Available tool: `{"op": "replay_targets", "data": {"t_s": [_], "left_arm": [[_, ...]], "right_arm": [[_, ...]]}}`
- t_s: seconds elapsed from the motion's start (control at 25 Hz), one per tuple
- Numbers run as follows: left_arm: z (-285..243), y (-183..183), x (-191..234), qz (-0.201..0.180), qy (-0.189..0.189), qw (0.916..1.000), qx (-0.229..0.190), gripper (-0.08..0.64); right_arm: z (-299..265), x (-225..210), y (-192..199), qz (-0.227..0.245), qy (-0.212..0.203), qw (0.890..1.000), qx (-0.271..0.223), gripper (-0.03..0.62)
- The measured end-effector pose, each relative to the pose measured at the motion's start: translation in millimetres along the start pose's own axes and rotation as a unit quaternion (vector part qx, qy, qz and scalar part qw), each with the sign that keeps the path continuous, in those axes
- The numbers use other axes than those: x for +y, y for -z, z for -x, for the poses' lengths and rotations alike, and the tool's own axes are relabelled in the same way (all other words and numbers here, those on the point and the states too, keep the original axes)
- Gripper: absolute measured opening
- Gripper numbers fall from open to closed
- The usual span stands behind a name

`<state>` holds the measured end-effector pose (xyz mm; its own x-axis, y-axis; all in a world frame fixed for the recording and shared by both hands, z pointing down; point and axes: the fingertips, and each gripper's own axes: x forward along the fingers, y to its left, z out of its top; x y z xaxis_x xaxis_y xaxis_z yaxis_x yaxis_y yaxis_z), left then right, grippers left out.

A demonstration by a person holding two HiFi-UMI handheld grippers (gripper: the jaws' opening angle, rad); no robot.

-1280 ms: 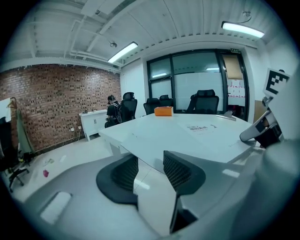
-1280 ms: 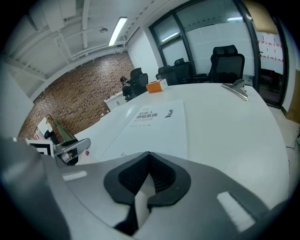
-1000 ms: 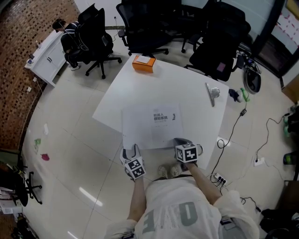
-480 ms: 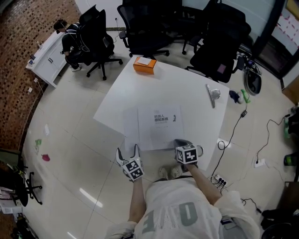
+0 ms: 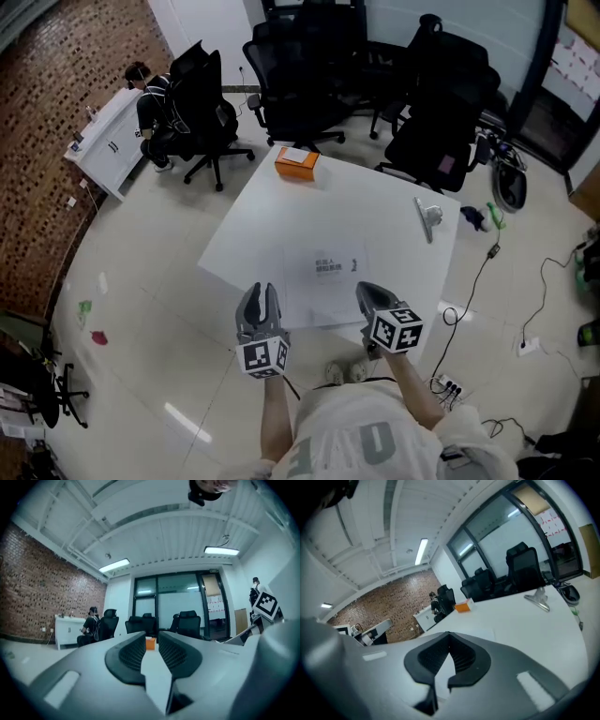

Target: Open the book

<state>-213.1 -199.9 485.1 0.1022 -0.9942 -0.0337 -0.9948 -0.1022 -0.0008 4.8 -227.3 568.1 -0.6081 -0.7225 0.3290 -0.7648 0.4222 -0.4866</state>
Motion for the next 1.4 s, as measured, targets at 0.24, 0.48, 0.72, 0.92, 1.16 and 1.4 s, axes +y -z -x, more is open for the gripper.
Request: {"op": "replay_targets", "data": {"t_s": [0.24, 0.48, 0.72, 0.92, 1.16, 1.4], "left_arm": [[-13, -56, -16, 0.014, 0.024, 0.998, -0.057, 0.018], [-10, -25, -44, 0.011, 0.03, 0.9995, -0.005, 0.018], [-13, -23, -55, 0.01, 0.05, 0.9987, 0.007, 0.018], [-8, -20, -54, 0.016, 0.055, 0.9983, 0.011, 0.018], [1, -18, -56, 0.02, 0.082, 0.9965, 0.001, 0.018], [10, -25, -50, 0.025, 0.085, 0.996, -0.016, 0.018]], "right_arm": [[27, 52, -78, 0.028, -0.048, 0.993, -0.105, 0.003], [34, 61, -75, 0.004, -0.052, 0.992, -0.111, 0.003], [30, 71, -68, 0.035, -0.049, 0.993, -0.104, 0.003], [31, 75, -63, 0.043, -0.038, 0.993, -0.102, 0.003], [34, 83, -53, 0.061, -0.025, 0.993, -0.102, 0.002], [41, 95, -43, 0.079, -0.028, 0.991, -0.104, 0.002]]}}
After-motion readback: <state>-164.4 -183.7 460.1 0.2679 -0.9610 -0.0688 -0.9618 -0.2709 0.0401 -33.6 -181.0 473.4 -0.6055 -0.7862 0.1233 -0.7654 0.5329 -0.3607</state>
